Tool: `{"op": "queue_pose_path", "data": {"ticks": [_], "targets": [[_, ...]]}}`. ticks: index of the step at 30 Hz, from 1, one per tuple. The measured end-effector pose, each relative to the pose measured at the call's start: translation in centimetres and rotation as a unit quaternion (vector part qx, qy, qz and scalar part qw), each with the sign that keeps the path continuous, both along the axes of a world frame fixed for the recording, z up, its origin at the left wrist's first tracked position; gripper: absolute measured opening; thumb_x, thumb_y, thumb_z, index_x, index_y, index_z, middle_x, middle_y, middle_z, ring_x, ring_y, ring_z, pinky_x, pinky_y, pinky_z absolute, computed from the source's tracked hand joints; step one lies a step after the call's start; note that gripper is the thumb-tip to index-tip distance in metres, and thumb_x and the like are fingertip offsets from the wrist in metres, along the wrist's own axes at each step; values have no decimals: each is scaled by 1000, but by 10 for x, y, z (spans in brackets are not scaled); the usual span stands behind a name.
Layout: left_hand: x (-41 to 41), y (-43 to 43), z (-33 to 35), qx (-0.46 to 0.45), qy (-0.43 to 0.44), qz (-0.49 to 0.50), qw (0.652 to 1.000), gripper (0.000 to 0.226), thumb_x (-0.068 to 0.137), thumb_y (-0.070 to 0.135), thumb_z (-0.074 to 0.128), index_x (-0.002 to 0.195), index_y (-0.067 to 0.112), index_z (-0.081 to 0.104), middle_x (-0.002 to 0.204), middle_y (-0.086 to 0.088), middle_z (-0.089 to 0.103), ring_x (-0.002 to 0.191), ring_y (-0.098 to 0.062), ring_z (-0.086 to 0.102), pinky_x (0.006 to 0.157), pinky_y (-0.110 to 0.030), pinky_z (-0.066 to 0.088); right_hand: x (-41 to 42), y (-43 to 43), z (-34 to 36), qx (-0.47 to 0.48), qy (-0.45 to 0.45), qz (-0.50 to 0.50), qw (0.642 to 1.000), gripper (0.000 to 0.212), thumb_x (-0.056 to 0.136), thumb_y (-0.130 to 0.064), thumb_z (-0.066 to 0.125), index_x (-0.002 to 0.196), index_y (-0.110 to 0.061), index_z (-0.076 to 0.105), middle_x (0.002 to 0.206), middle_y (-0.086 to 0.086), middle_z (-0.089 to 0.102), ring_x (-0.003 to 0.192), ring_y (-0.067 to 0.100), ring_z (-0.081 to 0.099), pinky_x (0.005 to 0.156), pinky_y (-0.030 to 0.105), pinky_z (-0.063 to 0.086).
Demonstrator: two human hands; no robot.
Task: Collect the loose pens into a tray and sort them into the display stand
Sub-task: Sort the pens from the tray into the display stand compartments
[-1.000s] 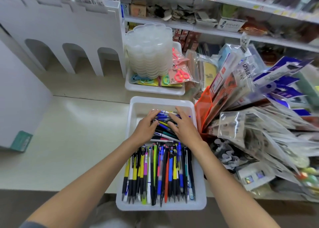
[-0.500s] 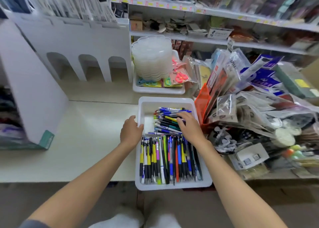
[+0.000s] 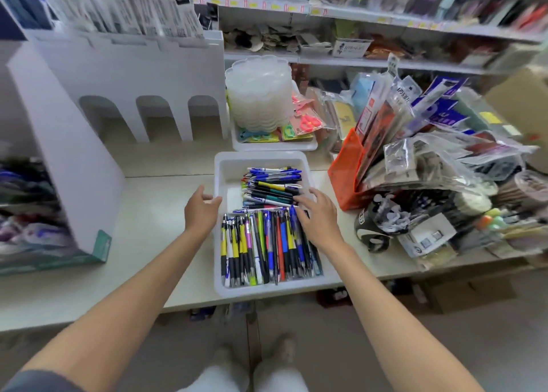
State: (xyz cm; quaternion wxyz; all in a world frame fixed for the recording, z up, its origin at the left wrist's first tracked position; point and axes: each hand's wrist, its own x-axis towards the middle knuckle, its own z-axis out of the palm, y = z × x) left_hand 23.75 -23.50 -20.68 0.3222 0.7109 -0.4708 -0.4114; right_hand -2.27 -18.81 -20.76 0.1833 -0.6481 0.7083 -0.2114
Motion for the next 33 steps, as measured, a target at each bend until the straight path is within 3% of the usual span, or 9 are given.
{"op": "queue_pose_path", "data": {"ticks": [5, 7, 10, 13, 16, 19, 24, 29, 33], "targets": [[-16, 53, -10, 29, 109, 62, 992, 60, 99, 17, 60, 153, 11, 36, 144, -10, 52, 124, -28, 56, 98, -35, 47, -2, 7, -3, 66, 53, -59, 995, 60, 103, -32, 44, 156, -20, 17, 158, 11, 24, 141, 31, 24, 113, 45, 24], [-21, 62, -13, 27, 150, 125, 980, 57, 97, 13, 63, 150, 11, 41, 142, -10, 55, 121, -26, 58, 97, -32, 47, -10, 1, -8, 87, 54, -129, 986, 61, 103, -34, 43, 155, -13, 19, 154, 14, 29, 139, 33, 28, 109, 47, 29], [-22, 65, -10, 22, 200, 195, 960, 51, 93, 10, 68, 141, 9, 53, 139, -10, 58, 116, -21, 61, 94, -23, 48, -20, -2, -14, 79, -65, -128, 987, 23, 103, -26, 44, 111, -10, 58, 103, 13, 59, 101, 30, 55, 76, 35, 43], [-20, 67, -8, 13, 215, 216, 952, 46, 90, 10, 71, 134, 7, 59, 131, -7, 64, 102, -15, 62, 76, -14, 49, -16, 5, -17, 37, -147, -125, 981, 15, 101, -16, 48, 91, -11, 58, 77, 1, 52, 78, 19, 50, 69, 30, 36], [-12, 73, -7, 4, 218, 246, 944, 43, 87, 8, 74, 129, 6, 63, 124, -8, 68, 102, -18, 66, 92, -27, 54, -8, 12, -21, 10, -155, -117, 981, 32, 98, -16, 51, 68, -15, 40, 64, 2, 38, 63, 16, 35, 59, 33, 26], [8, 82, -6, -7, 215, 259, 942, 42, 85, 11, 77, 125, 7, 66, 118, -7, 71, 100, -19, 69, 96, -33, 55, 8, 18, -17, 7, -175, -90, 980, 35, 98, -18, 52, 66, -12, 38, 63, 5, 38, 60, 16, 33, 55, 33, 25], [60, 101, 1, -39, 199, 278, 939, 41, 86, 8, 74, 126, 5, 65, 120, -8, 69, 100, -15, 66, 88, -21, 52, 61, 21, -11, 5, -206, -41, 978, 30, 99, -22, 50, 79, 0, 53, 74, 11, 56, 67, 19, 51, 55, 27, 40], [118, 99, 2, -47, 153, 276, 948, 40, 88, 5, 72, 127, 4, 64, 125, -12, 67, 109, -18, 64, 102, -29, 48, 118, 17, -10, 28, -245, -31, 969, 26, 99, -26, 51, 89, -4, 62, 82, 10, 64, 77, 23, 64, 65, 42, 55], [136, 86, 5, -51, 125, 245, 960, 39, 92, 7, 68, 131, 4, 61, 129, -11, 65, 116, -20, 63, 104, -32, 48, 143, 15, -13, 32, -263, -61, 962, 19, 101, -22, 50, 93, -10, 63, 86, 5, 65, 79, 16, 66, 60, 33, 56]]}}
